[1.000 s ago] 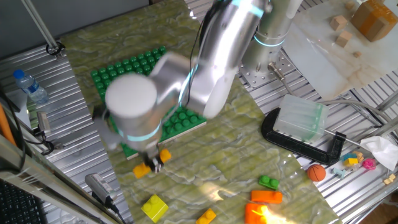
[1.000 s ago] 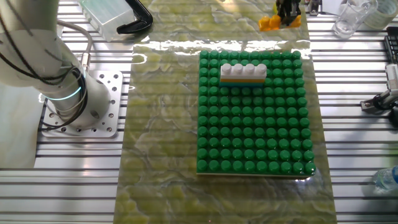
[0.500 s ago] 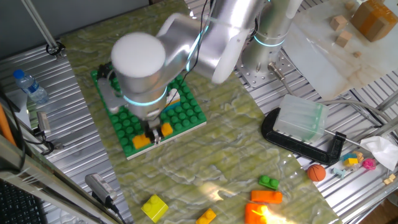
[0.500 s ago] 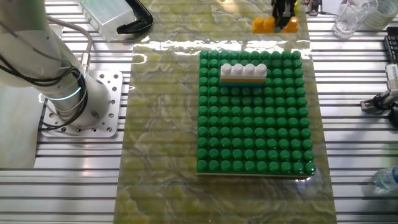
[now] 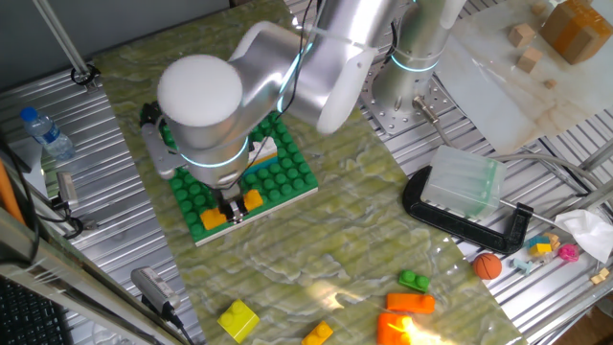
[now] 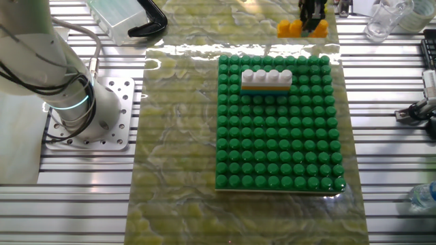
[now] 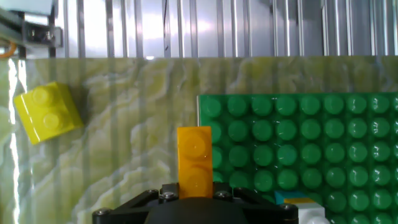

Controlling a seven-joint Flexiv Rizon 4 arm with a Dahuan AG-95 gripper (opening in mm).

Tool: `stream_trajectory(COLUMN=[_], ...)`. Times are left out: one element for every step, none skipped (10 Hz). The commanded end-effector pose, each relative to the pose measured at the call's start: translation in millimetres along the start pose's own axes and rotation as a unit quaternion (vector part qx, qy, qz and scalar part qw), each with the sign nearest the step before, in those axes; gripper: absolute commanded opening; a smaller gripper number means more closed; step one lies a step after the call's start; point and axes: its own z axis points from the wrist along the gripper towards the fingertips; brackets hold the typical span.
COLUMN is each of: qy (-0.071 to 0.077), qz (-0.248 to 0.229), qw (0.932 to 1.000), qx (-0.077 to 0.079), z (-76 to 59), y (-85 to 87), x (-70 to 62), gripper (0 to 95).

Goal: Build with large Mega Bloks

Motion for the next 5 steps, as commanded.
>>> stream_trajectory(qy=[-0.003, -0.003, -0.001, -0.003, -0.005], qz=[0.068, 0.076, 0.079, 0.076, 0.071], qw=[0.9976, 0.9970, 0.9969, 0.9970, 0.9974], qx=[-0.013, -0.013, -0.010, -0.011, -0.013], z=[-0.5, -0.5, -0.5, -1.5, -5.0], y=[-0.8, -0.8, -0.8, -7.4, -19.9], x=[5.4, 5.4, 5.4, 7.9, 10.9], gripper=[0.0, 0.0, 0.0, 0.0, 0.0])
